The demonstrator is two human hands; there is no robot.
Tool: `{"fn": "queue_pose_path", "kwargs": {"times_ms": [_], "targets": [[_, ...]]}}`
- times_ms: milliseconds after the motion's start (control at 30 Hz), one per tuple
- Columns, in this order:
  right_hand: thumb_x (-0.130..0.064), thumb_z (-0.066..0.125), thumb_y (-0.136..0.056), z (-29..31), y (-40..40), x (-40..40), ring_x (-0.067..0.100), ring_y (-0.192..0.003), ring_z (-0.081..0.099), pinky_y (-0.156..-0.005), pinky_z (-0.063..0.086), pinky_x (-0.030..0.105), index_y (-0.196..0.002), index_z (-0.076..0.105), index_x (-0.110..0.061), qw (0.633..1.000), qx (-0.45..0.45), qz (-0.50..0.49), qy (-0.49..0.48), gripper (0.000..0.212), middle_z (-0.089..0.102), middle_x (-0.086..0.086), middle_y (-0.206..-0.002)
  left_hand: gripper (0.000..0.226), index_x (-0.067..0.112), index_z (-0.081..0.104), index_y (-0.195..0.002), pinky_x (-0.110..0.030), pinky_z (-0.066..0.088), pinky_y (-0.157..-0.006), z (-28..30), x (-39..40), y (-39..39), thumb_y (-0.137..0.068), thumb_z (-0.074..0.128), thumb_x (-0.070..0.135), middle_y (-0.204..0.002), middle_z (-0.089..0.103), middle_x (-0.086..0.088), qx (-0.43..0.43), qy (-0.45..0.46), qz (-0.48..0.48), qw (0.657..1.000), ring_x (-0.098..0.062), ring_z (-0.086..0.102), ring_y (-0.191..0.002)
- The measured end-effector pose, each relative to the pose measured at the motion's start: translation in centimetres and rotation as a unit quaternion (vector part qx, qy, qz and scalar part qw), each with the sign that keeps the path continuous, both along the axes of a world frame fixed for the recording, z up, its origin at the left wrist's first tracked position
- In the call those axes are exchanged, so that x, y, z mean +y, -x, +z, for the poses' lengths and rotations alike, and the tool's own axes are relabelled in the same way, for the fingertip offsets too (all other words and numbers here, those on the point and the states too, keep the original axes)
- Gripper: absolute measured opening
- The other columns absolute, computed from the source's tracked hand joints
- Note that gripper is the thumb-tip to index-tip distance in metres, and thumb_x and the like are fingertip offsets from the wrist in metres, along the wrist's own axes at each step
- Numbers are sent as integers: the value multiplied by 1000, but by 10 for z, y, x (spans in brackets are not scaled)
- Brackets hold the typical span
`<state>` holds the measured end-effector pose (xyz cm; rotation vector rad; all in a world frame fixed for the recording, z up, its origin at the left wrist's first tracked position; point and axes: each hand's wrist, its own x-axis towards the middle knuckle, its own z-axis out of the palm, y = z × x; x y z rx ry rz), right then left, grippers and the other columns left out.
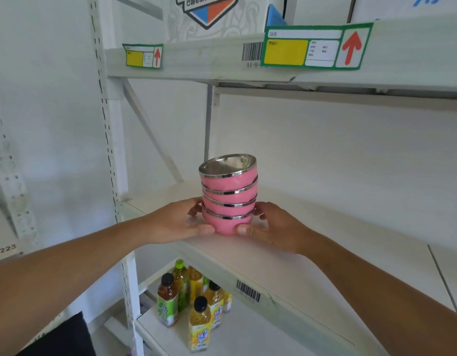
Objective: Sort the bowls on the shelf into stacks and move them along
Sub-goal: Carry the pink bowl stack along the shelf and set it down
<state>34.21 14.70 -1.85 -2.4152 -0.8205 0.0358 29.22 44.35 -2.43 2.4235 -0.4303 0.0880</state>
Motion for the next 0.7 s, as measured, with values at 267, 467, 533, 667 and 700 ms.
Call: {"fn": "queue_pose_path", "kwargs": {"times_ms": [267, 467, 533, 667, 700], "targets": [[-106, 23, -76, -1, 14, -4, 16, -122, 65, -98, 54, 41, -144, 57, -29, 992, -102, -56, 46, 109, 70, -5, -137, 79, 31, 62, -153, -36, 51, -117, -13, 4, 15, -91, 52, 80, -149, 68, 15, -116, -47, 71, 990, -2, 62, -135], [-93, 28, -87, -3, 3, 1, 21, -124, 67, -99, 55, 44, -141, 60, -22, 988, -114, -75, 65, 95, 72, -2, -135, 68, 29, 63, -152, -38, 52, -114, -8, 3, 5, -98, 57, 70, -146, 71, 10, -106, -75, 83, 988, -9, 64, -133], [-84, 36, -96, -6, -6, 5, 23, -125, 67, -102, 55, 44, -142, 60, -20, 991, -93, -80, 53, 82, 72, 1, -136, 52, 29, 65, -150, -35, 50, -115, -10, 1, -6, -104, 64, 54, -144, 72, 10, -91, -34, 76, 992, -7, 64, -134], [-72, 39, -105, -10, -38, 19, 28, -115, 68, -96, 56, 43, -144, 58, -18, 993, -63, -96, 41, 69, 73, 4, -128, 33, 24, 69, -143, -38, 48, -116, -13, -3, -43, -110, 67, 27, -135, 76, 6, -62, 41, 81, 994, -13, 69, -129], [-70, 39, -106, -10, -48, 24, 28, -112, 68, -93, 55, 42, -145, 58, -17, 992, -58, -101, 40, 68, 73, 3, -123, 31, 21, 70, -141, -41, 48, -118, -13, -3, -55, -110, 65, 20, -135, 77, 3, -55, 51, 86, 994, -15, 69, -129]]}}
